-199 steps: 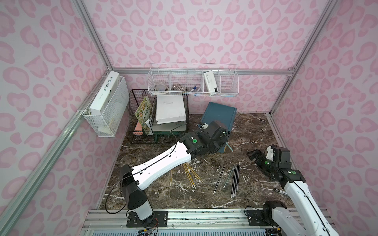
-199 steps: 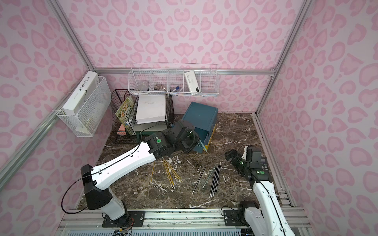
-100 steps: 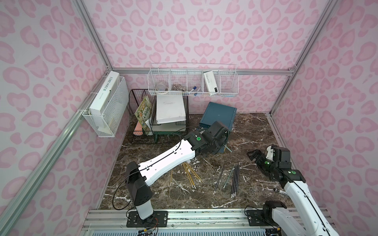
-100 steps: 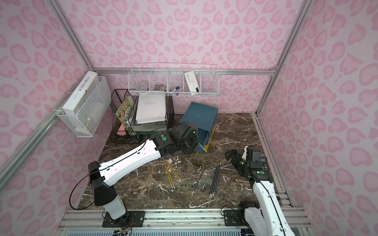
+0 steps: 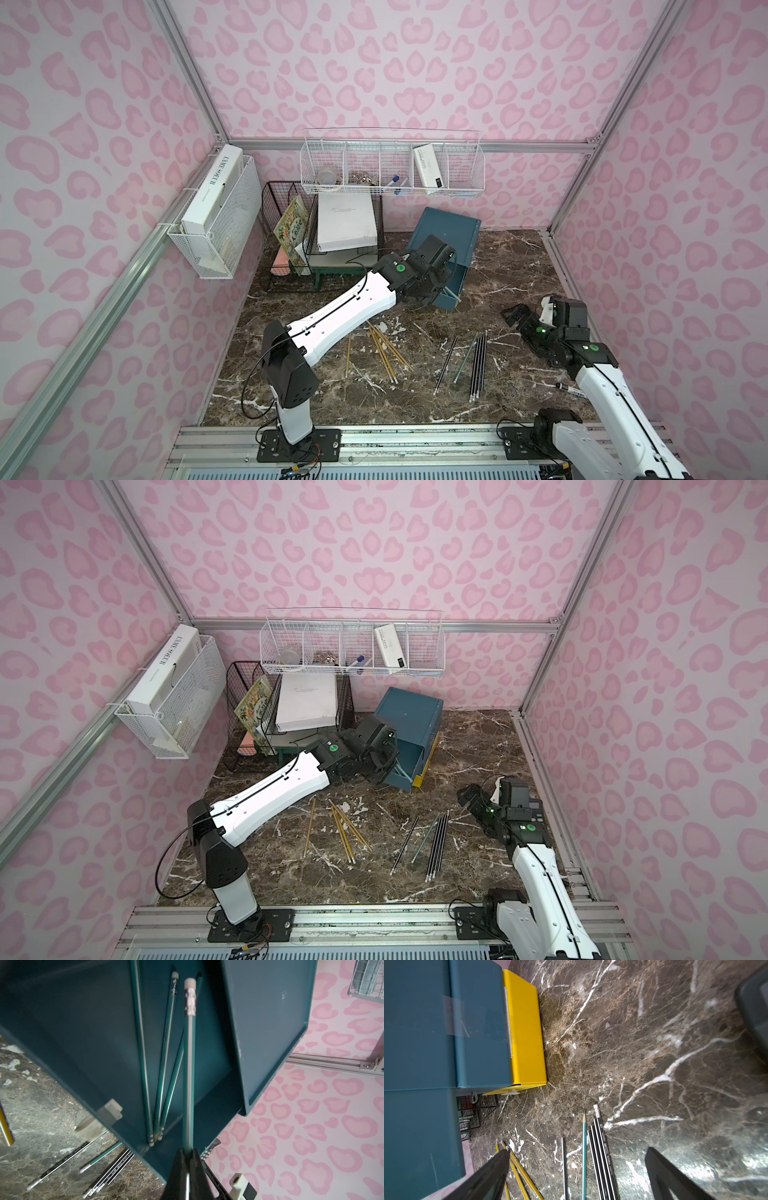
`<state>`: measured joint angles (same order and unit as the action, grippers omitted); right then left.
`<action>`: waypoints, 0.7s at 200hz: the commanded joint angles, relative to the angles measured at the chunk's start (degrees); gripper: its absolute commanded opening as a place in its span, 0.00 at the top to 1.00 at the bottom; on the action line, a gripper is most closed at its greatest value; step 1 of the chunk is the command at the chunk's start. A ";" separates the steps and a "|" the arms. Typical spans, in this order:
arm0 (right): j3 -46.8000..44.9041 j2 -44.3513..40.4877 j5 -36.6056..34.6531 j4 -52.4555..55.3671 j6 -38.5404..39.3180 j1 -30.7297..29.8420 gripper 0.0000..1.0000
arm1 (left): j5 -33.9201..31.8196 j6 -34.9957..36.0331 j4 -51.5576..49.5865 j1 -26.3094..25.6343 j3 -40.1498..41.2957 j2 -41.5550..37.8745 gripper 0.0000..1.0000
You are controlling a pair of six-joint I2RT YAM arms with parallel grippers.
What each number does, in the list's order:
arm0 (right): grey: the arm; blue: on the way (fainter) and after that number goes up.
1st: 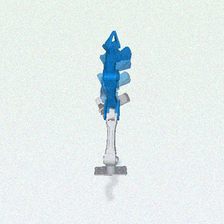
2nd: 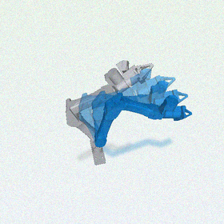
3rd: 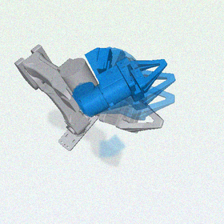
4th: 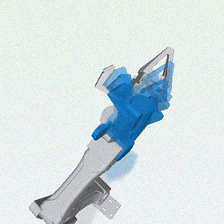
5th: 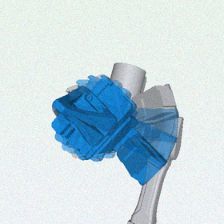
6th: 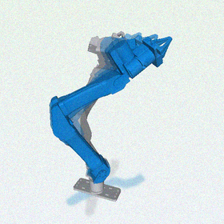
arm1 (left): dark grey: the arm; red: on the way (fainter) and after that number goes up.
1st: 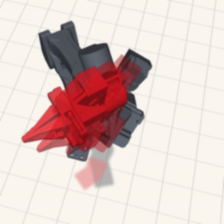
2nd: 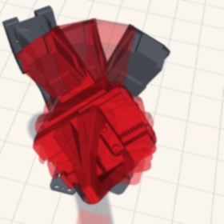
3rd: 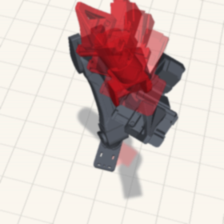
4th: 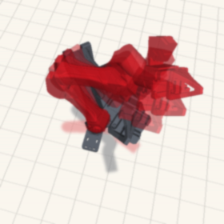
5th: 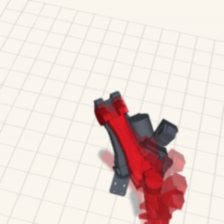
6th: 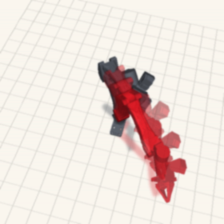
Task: Please place the pencils in the drawer according to their color
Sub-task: Place the pencil in the drawer.
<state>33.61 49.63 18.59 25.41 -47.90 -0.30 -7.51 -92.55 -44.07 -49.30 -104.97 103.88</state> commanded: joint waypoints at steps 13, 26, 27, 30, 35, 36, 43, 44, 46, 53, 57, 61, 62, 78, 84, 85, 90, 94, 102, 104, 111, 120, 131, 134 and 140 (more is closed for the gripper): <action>-0.12 0.12 -0.71 -1.15 0.17 -0.06 0.00 | 2.16 3.24 -1.19 1.63 -1.09 1.60 1.00; -0.03 0.12 -0.74 -1.09 0.20 -0.07 0.00 | 2.57 3.81 -1.40 2.17 -1.47 2.33 1.00; -0.03 0.12 -0.79 -1.07 0.23 -0.06 0.00 | 2.58 3.84 -1.43 2.27 -1.51 2.35 1.00; -0.03 0.14 -0.83 -1.04 0.26 -0.06 0.00 | 2.66 3.92 -1.36 2.40 -1.59 2.50 1.00; -0.01 0.12 -0.83 -1.06 0.26 -0.06 0.00 | 2.84 4.16 -1.21 2.52 -1.64 2.71 1.00; -0.01 0.12 -0.83 -1.06 0.26 -0.06 0.00 | 2.89 4.24 -1.20 2.62 -1.69 2.71 1.00; 0.06 0.12 -0.84 -0.86 0.26 -0.05 0.00 | 2.98 4.40 -1.20 2.86 -1.98 2.99 1.00; 0.06 0.16 -0.84 -0.83 0.26 -0.01 0.00 | 3.00 4.44 -1.19 2.87 -2.03 3.04 1.00; 0.06 0.06 -0.90 -0.85 0.33 -0.04 0.00 | 3.02 4.61 -1.17 2.93 -2.07 3.14 1.00; 0.09 0.10 -1.01 -0.80 0.33 -0.06 0.00 | 3.10 4.94 -1.18 3.12 -2.51 3.49 1.00; 0.08 -0.04 -0.96 -0.73 0.35 -0.06 0.00 | 3.11 5.16 -1.19 3.27 -2.80 3.65 1.00; 0.10 -0.05 -1.00 -0.71 0.35 -0.03 0.00 | 3.20 5.34 -1.30 3.40 -3.14 3.92 1.00; 0.12 -0.05 -1.01 -0.71 0.35 -0.05 0.00 | 3.20 5.44 -1.33 3.37 -3.23 3.99 1.00; 0.15 -0.10 -1.06 -0.64 0.35 -0.03 0.00 | 3.37 6.13 -2.26 3.67 -4.77 5.04 1.00; 0.19 -0.11 -1.10 -0.54 0.43 0.06 0.00 | 3.38 6.29 -2.50 3.76 -5.18 5.35 1.00; 0.17 -0.13 -1.10 -0.54 0.44 0.00 0.00 | 3.38 6.31 -2.59 3.77 -5.30 5.40 1.00; 0.19 -0.17 -1.10 -0.46 0.44 0.03 0.00 | 3.38 6.49 -2.68 3.84 -5.45 5.67 1.00; 0.24 -0.22 -1.18 -0.45 0.52 0.02 0.00 | 3.44 6.65 -2.68 3.86 -5.55 5.84 1.00; 0.28 -0.32 -1.19 -0.32 0.53 0.06 0.00 | 3.55 6.77 -2.83 3.96 -5.81 6.15 1.00; 0.24 -0.39 -1.21 -0.34 0.50 0.08 0.00 | 3.62 6.84 -2.83 3.97 -5.87 6.23 1.00; 0.23 -0.46 -1.23 -0.27 0.53 0.07 0.00 | 3.71 7.03 -2.91 4.10 -5.99 6.50 1.00; 0.26 -0.54 -1.23 -0.19 0.55 0.08 0.00 | 3.82 7.19 -3.03 4.03 -6.11 6.77 0.98; 0.26 -0.67 -1.23 -0.10 0.61 0.11 0.00 | 3.86 7.49 -3.03 4.05 -6.30 7.00 0.85; 0.24 -0.64 -1.23 -0.12 0.61 0.14 0.00 | 3.82 7.62 -3.01 4.04 -6.39 7.04 0.80; 0.24 -0.67 -1.21 -0.10 0.61 0.19 0.00 | 3.82 7.96 -2.95 4.08 -6.60 7.09 0.71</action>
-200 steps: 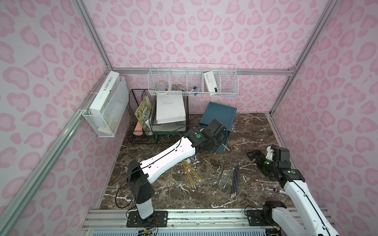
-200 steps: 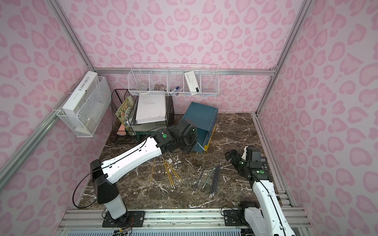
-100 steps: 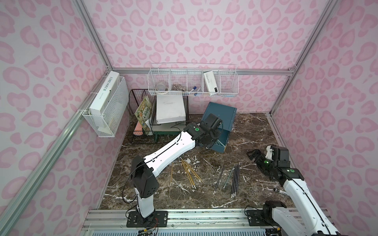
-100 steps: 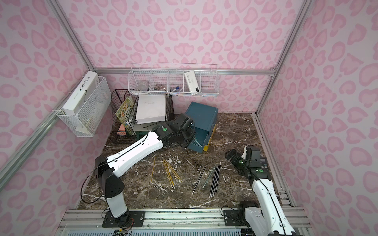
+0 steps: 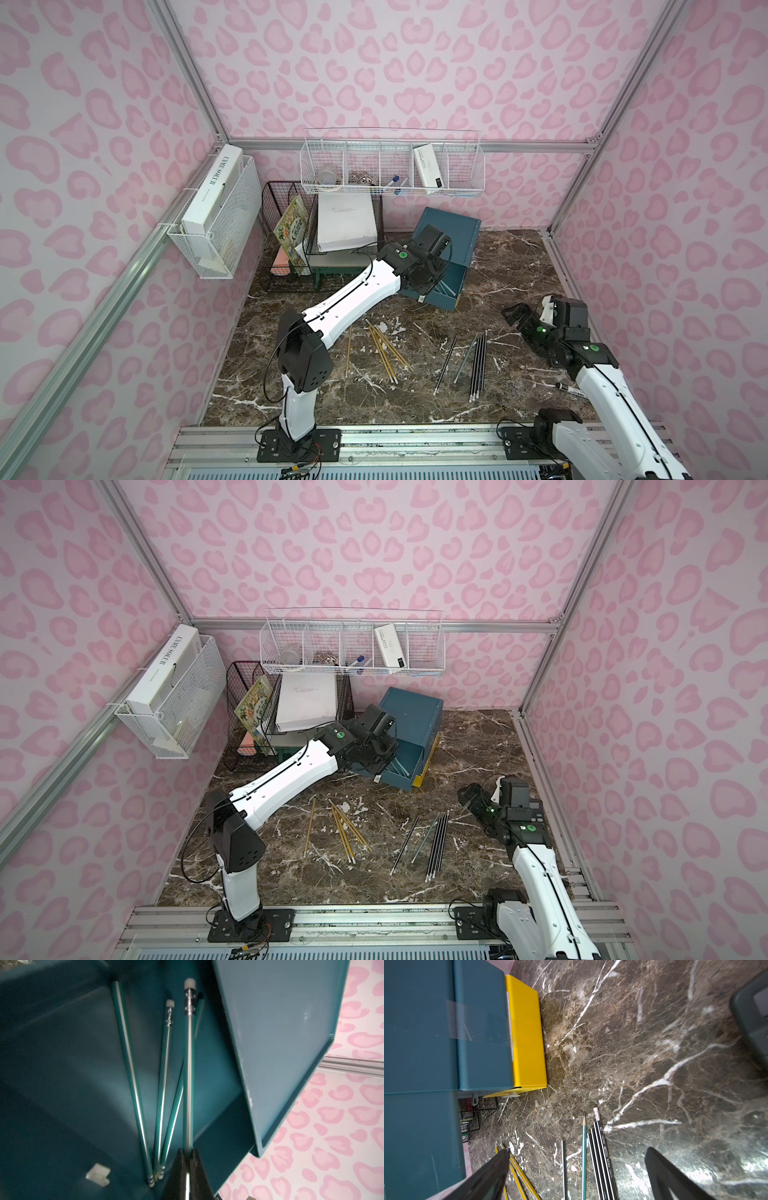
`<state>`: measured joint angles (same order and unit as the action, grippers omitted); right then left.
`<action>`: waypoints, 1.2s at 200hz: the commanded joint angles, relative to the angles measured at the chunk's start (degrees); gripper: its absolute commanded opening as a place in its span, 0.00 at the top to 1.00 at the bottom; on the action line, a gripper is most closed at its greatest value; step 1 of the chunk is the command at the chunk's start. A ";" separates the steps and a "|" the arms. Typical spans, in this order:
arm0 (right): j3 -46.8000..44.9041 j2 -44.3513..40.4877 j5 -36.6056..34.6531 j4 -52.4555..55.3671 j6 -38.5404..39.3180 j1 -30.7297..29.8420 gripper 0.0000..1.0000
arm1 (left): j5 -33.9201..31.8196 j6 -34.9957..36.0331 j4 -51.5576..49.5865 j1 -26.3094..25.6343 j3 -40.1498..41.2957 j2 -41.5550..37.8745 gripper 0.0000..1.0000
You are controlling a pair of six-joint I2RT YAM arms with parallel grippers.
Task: Please place the pencils in the drawer according to their color
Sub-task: Place the pencil in the drawer.
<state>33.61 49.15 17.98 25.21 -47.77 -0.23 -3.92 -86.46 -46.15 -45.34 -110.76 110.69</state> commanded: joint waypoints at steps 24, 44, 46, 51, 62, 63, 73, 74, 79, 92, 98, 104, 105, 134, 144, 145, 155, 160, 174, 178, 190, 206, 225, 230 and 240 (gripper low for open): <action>0.33 -0.32 -0.57 0.18 0.48 0.08 0.00 | 0.14 3.41 -1.11 0.11 -2.35 0.56 0.44; 0.28 -0.50 -0.43 0.17 0.48 0.09 0.00 | -0.12 4.98 -1.78 0.16 -4.38 0.66 0.33; 0.25 -0.51 -0.47 0.18 0.48 0.11 0.00 | -0.08 5.11 -1.80 0.17 -4.55 0.66 0.33; 0.21 -0.58 -0.44 0.27 0.48 0.13 0.00 | -0.03 5.49 -1.90 0.17 -4.92 0.62 0.32; 0.00 -0.74 -0.48 0.24 0.52 0.12 0.00 | 0.05 6.28 -1.71 0.17 -5.54 0.41 0.31; 0.03 -0.77 -0.49 0.26 0.46 0.09 0.00 | 0.05 6.42 -1.73 0.17 -5.62 0.40 0.31; -0.17 -1.00 -0.47 0.27 0.40 0.08 0.00 | 0.14 7.40 -1.73 0.24 -6.33 0.14 0.31; -0.15 -0.99 -0.48 0.27 0.40 0.11 0.00 | 0.14 7.46 -1.70 0.16 -6.41 0.09 0.31; -0.36 -1.14 -0.47 0.27 0.40 0.06 0.00 | 0.22 8.15 -1.62 0.09 -6.75 -0.10 0.31; -0.64 -1.42 -0.53 0.27 0.29 0.10 0.00 | 0.32 10.08 -1.64 0.06 -7.89 -0.64 0.30; -0.77 -1.64 -0.47 0.20 0.31 0.03 0.00 | 0.45 11.28 -1.53 -0.09 -8.29 -1.02 0.30; -0.94 -1.80 -0.46 0.19 0.31 0.13 0.00 | 0.58 12.57 -1.53 -0.22 -8.65 -1.50 0.30; -0.97 -1.83 -0.47 0.19 0.31 0.13 0.00 | 0.67 12.82 -1.55 -0.20 -8.67 -1.56 0.30; -1.95 -2.86 -1.31 0.36 1.07 0.12 0.00 | 0.84 21.39 -2.07 -1.83 -8.73 -4.73 0.28; -2.20 -3.25 -1.67 0.74 1.80 0.16 0.00 | 0.35 24.93 -2.78 -2.68 -7.79 -6.20 0.27; -2.26 -3.30 -1.69 0.77 1.85 0.11 0.00 | 0.29 25.28 -2.79 -2.79 -7.62 -6.46 0.27; -2.52 -3.82 -1.91 0.94 2.58 0.15 0.00 | -0.42 28.28 -2.79 -3.66 -5.75 -8.41 0.27; -2.67 -4.19 -1.98 0.97 2.98 0.14 0.00 | -0.76 29.55 -2.76 -4.07 -4.47 -9.48 0.27; -3.42 -5.37 -2.46 0.90 4.00 0.16 0.00 | -1.00 32.98 -1.44 -5.25 0.02 -12.51 0.26; -3.65 -5.78 -2.58 0.74 4.27 0.14 0.00 | -0.88 33.90 -1.00 -5.52 1.36 -13.31 0.26; -4.23 -7.17 -2.78 0.46 4.88 0.16 0.00 | -0.82 36.90 -0.23 -6.59 5.14 -15.58 0.26; -4.97 -9.03 -3.49 0.32 5.38 0.16 0.00 | -1.83 41.31 0.75 -8.55 10.10 -18.23 0.25; -5.62 -11.50 -5.90 0.54 4.61 0.10 0.00 | -3.78 46.38 3.46 -11.53 16.28 -21.60 0.25; -5.87 -12.15 -6.44 0.47 4.21 0.12 0.00 | -4.68 47.47 3.67 -12.39 17.47 -22.29 0.25; -6.39 -13.36 -7.10 0.02 3.17 0.17 0.00 | -6.10 49.80 4.21 -14.16 19.53 -23.24 0.25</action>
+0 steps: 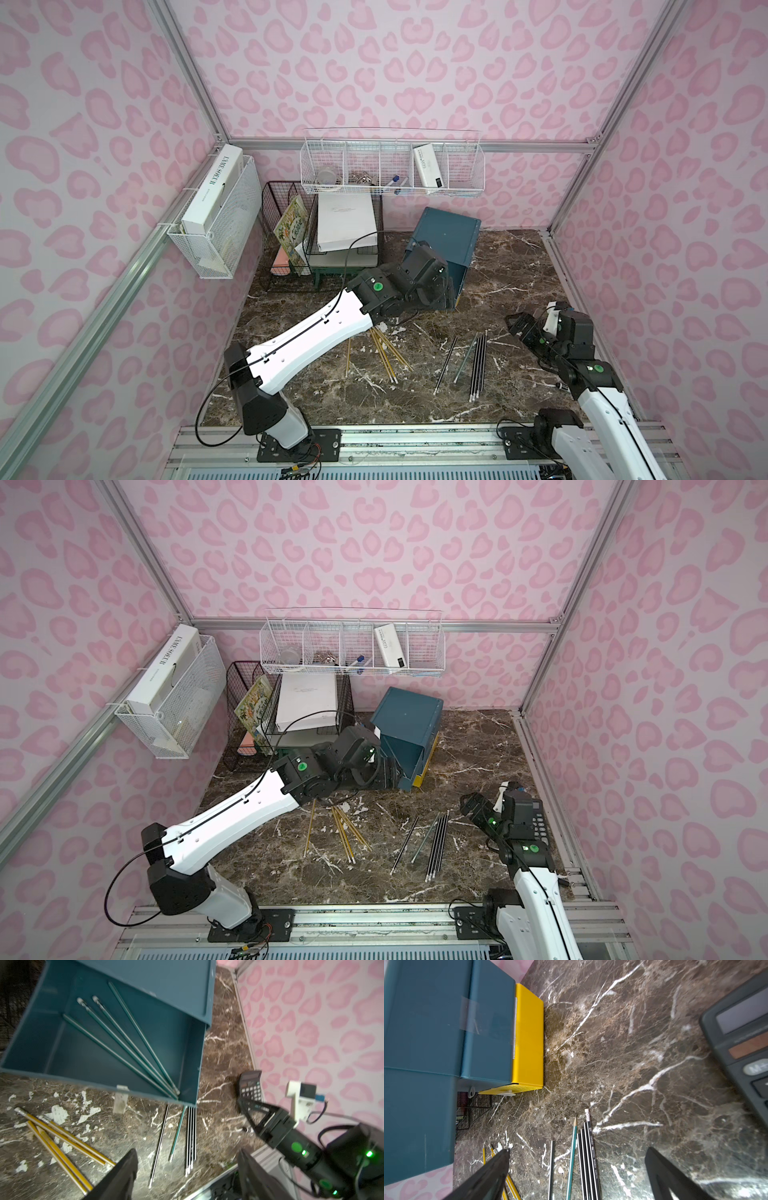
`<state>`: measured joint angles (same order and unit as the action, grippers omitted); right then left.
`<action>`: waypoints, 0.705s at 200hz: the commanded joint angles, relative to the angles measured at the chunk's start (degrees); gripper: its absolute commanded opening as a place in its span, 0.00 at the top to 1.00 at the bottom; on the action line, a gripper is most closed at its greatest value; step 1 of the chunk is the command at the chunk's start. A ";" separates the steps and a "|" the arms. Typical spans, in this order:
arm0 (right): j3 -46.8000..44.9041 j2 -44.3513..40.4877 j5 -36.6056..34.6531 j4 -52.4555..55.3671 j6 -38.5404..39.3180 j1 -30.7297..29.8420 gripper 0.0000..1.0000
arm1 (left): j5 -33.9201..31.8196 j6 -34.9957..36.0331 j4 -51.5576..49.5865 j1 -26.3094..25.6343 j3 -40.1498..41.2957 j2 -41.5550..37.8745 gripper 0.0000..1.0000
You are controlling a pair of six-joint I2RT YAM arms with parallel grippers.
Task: Please place the pencils in the drawer according to their color
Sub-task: Place the pencil in the drawer.
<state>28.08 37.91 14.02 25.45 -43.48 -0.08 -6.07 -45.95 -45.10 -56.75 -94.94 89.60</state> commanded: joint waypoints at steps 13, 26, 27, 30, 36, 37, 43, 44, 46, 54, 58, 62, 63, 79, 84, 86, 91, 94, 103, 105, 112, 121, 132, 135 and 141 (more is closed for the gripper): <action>-1.66 -2.99 -3.13 -0.73 -2.59 -0.01 0.00 | -5.28 12.57 4.11 -5.03 5.80 -2.88 0.25; -2.55 -2.72 -2.68 -1.06 -3.55 -0.02 0.00 | -6.80 15.41 4.39 -7.14 7.19 -2.89 0.25; -2.61 -2.65 -2.64 -1.04 -3.59 -0.02 0.00 | -6.83 15.52 4.44 -7.32 7.30 -2.87 0.25; -2.78 -2.48 -2.68 -1.02 -3.70 -0.01 0.00 | -6.85 16.20 4.54 -7.69 7.65 -2.79 0.25; -3.14 -2.09 -2.60 -1.10 -3.69 -0.02 0.00 | -7.34 17.32 4.67 -8.49 8.19 -2.63 0.25; -3.21 -2.03 -2.64 -1.11 -3.70 -0.06 0.00 | -7.45 17.53 4.72 -8.61 8.28 -2.57 0.25; -3.60 -1.71 -2.68 -1.19 -3.60 -0.04 0.00 | -7.89 18.30 4.84 -9.32 8.95 -2.30 0.25; -3.67 -1.66 -2.73 -1.19 -3.61 -0.03 0.00 | -7.94 18.50 4.93 -9.42 9.05 -2.23 0.25; -3.78 -1.58 -2.78 -1.19 -3.62 -0.04 0.00 | -7.94 18.79 5.22 -9.65 9.35 -2.15 0.25; -4.14 -1.12 -2.87 -1.19 -3.42 -0.03 0.00 | -8.07 19.87 5.84 -10.29 10.33 -1.75 0.25; -4.32 -0.93 -2.91 -1.29 -3.29 -0.09 0.00 | -8.04 20.08 6.23 -10.50 10.88 -1.50 0.25; -4.49 -0.72 -2.92 -1.37 -3.20 -0.03 0.00 | -7.79 20.40 6.72 -10.63 11.16 -1.29 0.25; -4.51 -0.68 -2.93 -1.41 -3.19 -0.02 0.00 | -7.63 20.48 6.84 -10.65 11.17 -1.24 0.25; -4.96 -0.18 -2.87 -1.79 -3.10 -0.05 0.00 | -6.56 21.21 8.23 -11.00 13.91 0.20 0.25; -5.04 0.01 -2.88 -1.89 -3.01 -0.04 0.00 | -5.99 21.97 8.80 -11.15 14.22 0.70 0.25; -4.98 0.11 -2.82 -1.96 -3.01 -0.04 0.00 | -5.76 22.20 8.91 -11.22 14.22 1.04 0.25; -5.00 0.41 -2.71 -2.05 -3.01 -0.01 0.00 | -5.56 22.58 8.97 -11.42 14.17 1.68 0.25; -5.11 0.55 -2.62 -2.11 -3.01 -0.04 0.00 | -5.33 22.76 8.91 -11.49 14.05 2.24 0.25; -5.29 1.15 -2.39 -2.31 -3.07 -0.06 0.00 | -3.78 23.48 8.76 -11.52 13.42 3.90 0.25; -5.35 1.30 -2.35 -2.33 -3.09 -0.02 0.00 | -3.36 23.64 8.73 -11.53 13.19 4.33 0.25; -5.52 1.87 -2.23 -2.55 -3.18 -0.05 0.00 | -2.31 23.99 8.25 -11.61 12.39 5.93 0.26; -5.74 2.69 -2.07 -2.81 -3.14 -0.07 0.00 | -1.55 24.30 7.68 -11.71 11.93 7.97 0.26; -5.86 3.99 -2.10 -3.04 -3.09 -0.06 0.00 | -0.37 24.78 7.41 -11.89 9.79 10.28 0.26; -5.84 4.39 -2.12 -3.08 -3.03 -0.04 0.00 | -0.14 24.82 7.48 -11.85 9.65 10.84 0.27; -5.84 5.14 -2.19 -3.13 -2.86 -0.02 0.00 | 0.46 25.15 7.53 -11.89 9.24 11.96 0.27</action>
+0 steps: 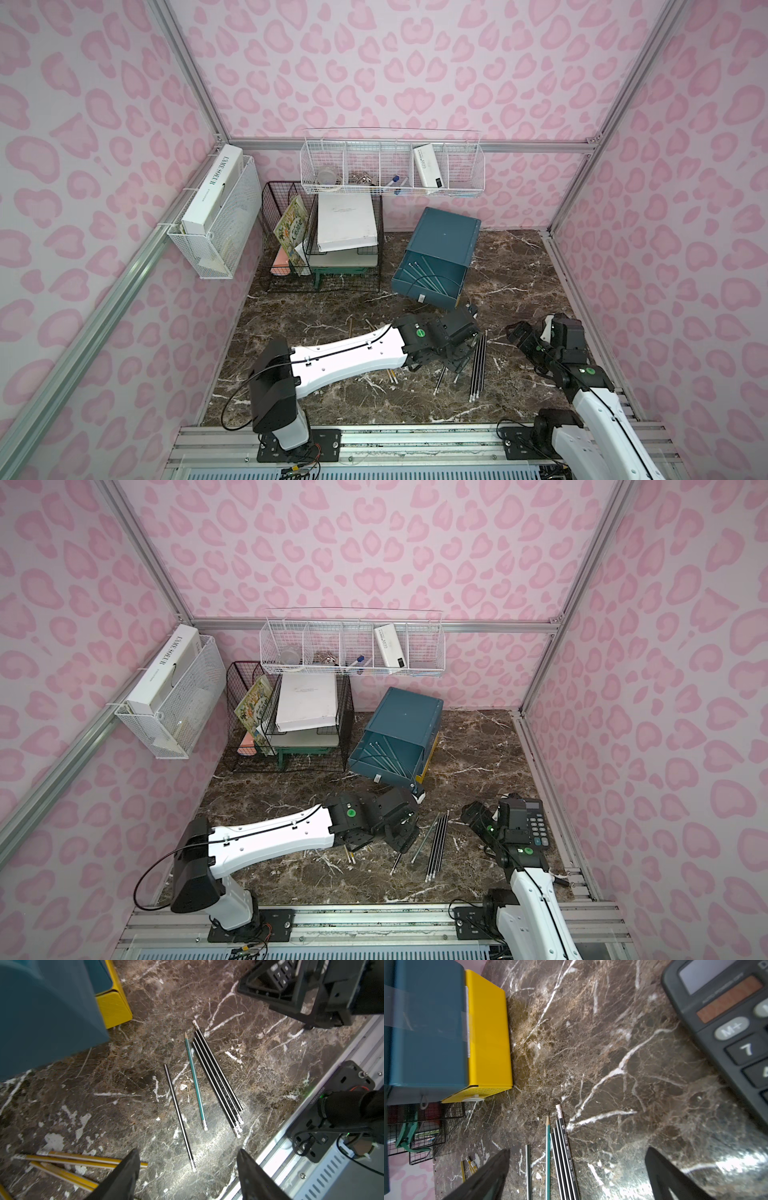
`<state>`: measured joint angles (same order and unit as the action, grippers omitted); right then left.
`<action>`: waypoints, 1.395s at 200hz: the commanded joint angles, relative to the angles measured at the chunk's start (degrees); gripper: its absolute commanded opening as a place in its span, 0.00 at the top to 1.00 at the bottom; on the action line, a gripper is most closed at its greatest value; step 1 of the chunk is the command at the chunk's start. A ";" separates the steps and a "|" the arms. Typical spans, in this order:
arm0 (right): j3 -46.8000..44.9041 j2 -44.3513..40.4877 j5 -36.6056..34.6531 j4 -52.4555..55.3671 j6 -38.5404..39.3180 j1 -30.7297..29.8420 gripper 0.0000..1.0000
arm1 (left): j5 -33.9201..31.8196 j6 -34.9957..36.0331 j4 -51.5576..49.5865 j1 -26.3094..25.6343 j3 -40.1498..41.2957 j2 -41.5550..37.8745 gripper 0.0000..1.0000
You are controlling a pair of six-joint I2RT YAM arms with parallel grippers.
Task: Please place the pencils in the drawer according to their color
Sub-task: Place the pencil in the drawer, then pick up the pencil from the center of the board.
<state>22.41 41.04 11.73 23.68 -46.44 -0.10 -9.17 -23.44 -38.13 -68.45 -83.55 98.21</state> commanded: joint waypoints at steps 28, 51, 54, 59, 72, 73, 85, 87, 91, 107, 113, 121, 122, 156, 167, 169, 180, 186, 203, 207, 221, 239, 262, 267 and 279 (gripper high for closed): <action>-0.22 5.05 -0.23 -1.99 0.87 0.01 0.00 | 4.99 2.98 0.17 -0.20 -3.84 8.05 0.28; -0.60 6.63 -0.04 -3.08 1.23 0.02 0.00 | 6.47 2.57 0.16 -0.15 -4.86 11.09 0.30; -0.56 6.82 -0.05 -3.23 1.26 -0.03 0.00 | 6.72 2.53 0.16 -0.18 -4.99 11.45 0.30; -0.69 7.09 0.05 -3.50 1.26 0.01 0.00 | 6.92 2.40 0.15 -0.19 -5.16 11.95 0.31; -0.79 7.81 0.15 -4.14 1.35 0.01 0.00 | 6.97 2.09 0.18 -0.19 -5.39 13.36 0.33; -0.79 7.91 0.19 -4.20 1.35 0.01 0.00 | 6.93 2.05 0.26 -0.15 -5.39 13.47 0.33; -0.79 8.67 0.40 -4.60 1.43 -0.03 0.00 | 7.06 2.06 0.26 -0.15 -5.78 14.69 0.35; -0.75 8.77 0.45 -4.65 1.50 0.00 0.00 | 7.06 2.08 0.25 -0.19 -5.82 14.85 0.36; -0.71 9.00 0.49 -4.74 1.59 0.01 0.00 | 7.06 2.00 0.21 -0.20 -5.98 15.22 0.37; -0.57 9.79 0.46 -5.10 1.94 0.00 0.00 | 7.08 2.00 0.08 -0.20 -6.73 17.00 0.41; -0.57 10.00 0.55 -5.27 2.01 0.04 0.00 | 7.15 1.93 -0.02 -0.13 -7.01 17.56 0.43; -0.60 10.28 0.58 -5.46 2.06 0.01 0.00 | 7.13 1.86 -0.15 -0.19 -7.35 18.39 0.45; -0.61 10.33 0.62 -5.48 2.10 0.01 0.00 | 7.14 1.84 -0.13 -0.19 -7.43 18.45 0.45; -0.62 11.25 0.81 -6.32 2.31 0.01 0.00 | 7.41 0.90 -0.75 0.20 -8.73 21.27 0.52; -0.54 11.52 0.83 -6.42 2.40 0.03 0.00 | 7.43 0.60 -0.67 0.29 -8.74 21.87 0.54; -0.53 11.61 0.84 -6.45 2.36 0.02 0.00 | 7.48 0.59 -0.69 0.32 -8.74 21.90 0.54; -0.36 11.83 0.92 -6.46 2.53 0.01 0.00 | 7.50 0.43 -0.71 0.51 -8.75 22.46 0.55; -0.23 11.87 0.86 -6.54 2.54 0.02 0.00 | 7.50 0.34 -0.77 0.51 -8.74 22.69 0.55; -0.02 12.22 0.88 -6.63 2.67 0.01 0.00 | 7.56 -0.06 -0.64 0.85 -8.71 23.61 0.57; 0.00 12.29 0.97 -6.71 2.67 0.02 0.00 | 7.65 -0.11 -0.64 0.93 -8.74 23.80 0.58; 0.09 12.48 0.92 -6.73 2.75 0.01 0.00 | 7.98 -0.29 -0.54 1.18 -8.69 24.45 0.59; 0.20 12.75 0.97 -6.85 2.75 0.01 0.00 | 8.11 -0.28 -0.48 1.30 -8.95 25.33 0.62; 0.26 13.05 0.86 -7.00 2.75 0.01 0.00 | 8.28 -0.29 -0.44 1.55 -9.00 26.43 0.64; 0.34 13.02 0.89 -6.98 2.75 0.01 0.00 | 8.36 -0.29 -0.45 1.67 -8.92 26.64 0.65; 0.43 13.11 0.86 -6.98 2.75 0.03 0.00 | 8.63 -0.36 -0.46 1.83 -8.82 27.12 0.68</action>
<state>22.28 54.04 12.69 17.39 -44.05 -0.08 -1.50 -23.73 -38.06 -66.98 -92.42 123.96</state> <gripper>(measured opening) 0.997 0.348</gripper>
